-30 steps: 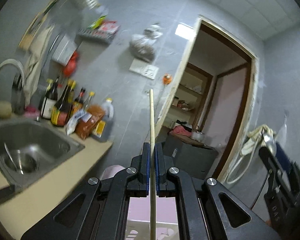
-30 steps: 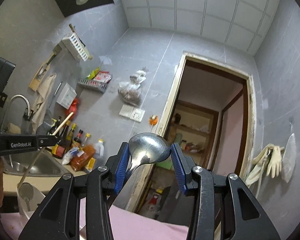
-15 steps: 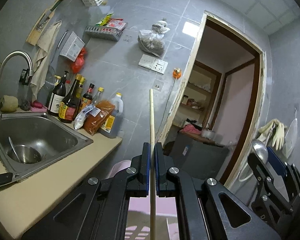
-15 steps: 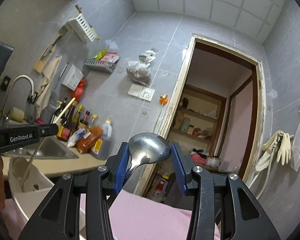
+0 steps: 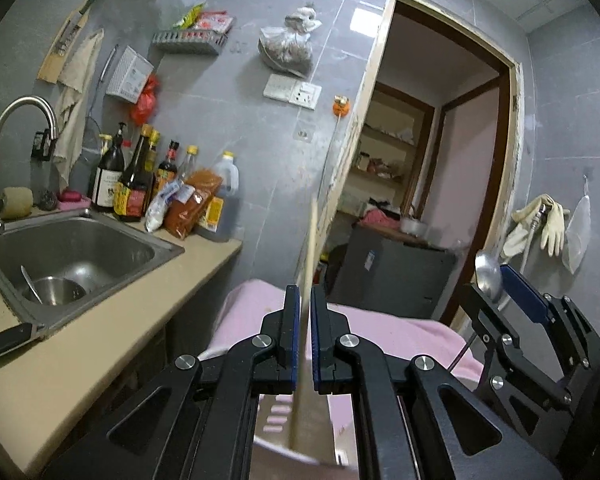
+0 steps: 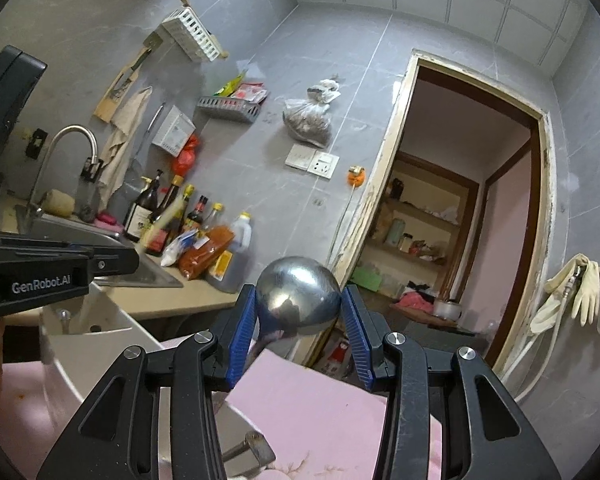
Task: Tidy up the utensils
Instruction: 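Lift the chopstick with the left gripper while the right gripper carries the large spoon to the basket, then open the left gripper over the basket while the right gripper drops the large spoon in, then move both grippers back toward the remaining fork and chopsticks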
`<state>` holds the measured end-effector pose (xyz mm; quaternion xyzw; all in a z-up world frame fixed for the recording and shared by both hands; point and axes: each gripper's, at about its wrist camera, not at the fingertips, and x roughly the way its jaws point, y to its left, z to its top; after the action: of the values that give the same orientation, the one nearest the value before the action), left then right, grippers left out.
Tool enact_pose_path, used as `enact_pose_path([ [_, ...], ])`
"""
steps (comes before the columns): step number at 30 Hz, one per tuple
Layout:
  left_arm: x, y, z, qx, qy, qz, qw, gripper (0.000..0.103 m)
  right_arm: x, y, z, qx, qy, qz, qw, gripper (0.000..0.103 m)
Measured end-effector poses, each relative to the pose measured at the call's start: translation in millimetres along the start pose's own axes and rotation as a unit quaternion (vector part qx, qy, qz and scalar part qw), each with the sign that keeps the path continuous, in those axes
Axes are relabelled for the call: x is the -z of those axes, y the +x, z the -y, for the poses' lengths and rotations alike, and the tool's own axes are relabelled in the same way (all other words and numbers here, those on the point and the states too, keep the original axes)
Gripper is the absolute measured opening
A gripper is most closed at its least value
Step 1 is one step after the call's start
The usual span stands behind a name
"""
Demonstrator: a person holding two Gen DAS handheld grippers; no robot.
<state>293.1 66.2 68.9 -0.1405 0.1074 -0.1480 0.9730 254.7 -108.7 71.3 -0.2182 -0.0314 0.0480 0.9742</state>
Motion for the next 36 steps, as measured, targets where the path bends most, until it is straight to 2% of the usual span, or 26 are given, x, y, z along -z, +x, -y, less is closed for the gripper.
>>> enact_pose_path([
  [5, 1, -6, 1, 0.011, -0.001, -0.016, 0.9998, 0.015, -4, -7, 11, -0.016, 0.027, -0.007, 0.999, 0.041],
  [7, 0, -11, 2, 0.014, -0.006, -0.016, 0.9997, 0.023, -7, -10, 18, -0.022, 0.044, -0.008, 0.999, 0.044],
  [11, -4, -20, 7, 0.019, -0.008, -0.015, 0.9997, 0.032, -14, -22, 32, -0.024, 0.070, -0.005, 0.997, 0.052],
  [14, -10, -27, 17, 0.008, 0.000, -0.011, 0.9999, 0.046, -17, -33, 43, -0.015, 0.082, 0.000, 0.997, 0.061],
  [16, -12, -32, 27, -0.003, 0.013, -0.009, 0.9999, 0.061, -20, -43, 55, -0.004, 0.090, 0.005, 0.996, 0.076],
  [17, -13, -34, 33, -0.007, 0.020, -0.007, 0.9998, 0.065, -20, -48, 60, 0.002, 0.093, 0.008, 0.996, 0.078],
  [20, -14, -42, 49, -0.008, 0.036, 0.005, 0.9993, 0.081, -20, -63, 78, 0.025, 0.100, 0.015, 0.995, 0.087],
  [22, -14, -47, 60, -0.005, 0.044, 0.015, 0.9989, 0.095, -19, -74, 90, 0.040, 0.105, 0.018, 0.993, 0.098],
  [24, -13, -52, 68, -0.001, 0.050, 0.028, 0.9983, 0.099, -16, -85, 102, 0.056, 0.109, 0.023, 0.992, 0.103],
  [27, -10, -59, 84, 0.015, 0.065, 0.040, 0.9970, 0.101, -11, -101, 117, 0.073, 0.107, 0.024, 0.991, 0.103],
  [31, -2, -63, 105, 0.043, 0.085, 0.037, 0.9948, 0.101, 0, -120, 132, 0.084, 0.102, 0.016, 0.991, 0.103],
  [36, 19, -60, 130, 0.076, 0.112, 0.014, 0.9907, 0.101, 14, -139, 144, 0.097, 0.091, 0.001, 0.991, 0.103],
])
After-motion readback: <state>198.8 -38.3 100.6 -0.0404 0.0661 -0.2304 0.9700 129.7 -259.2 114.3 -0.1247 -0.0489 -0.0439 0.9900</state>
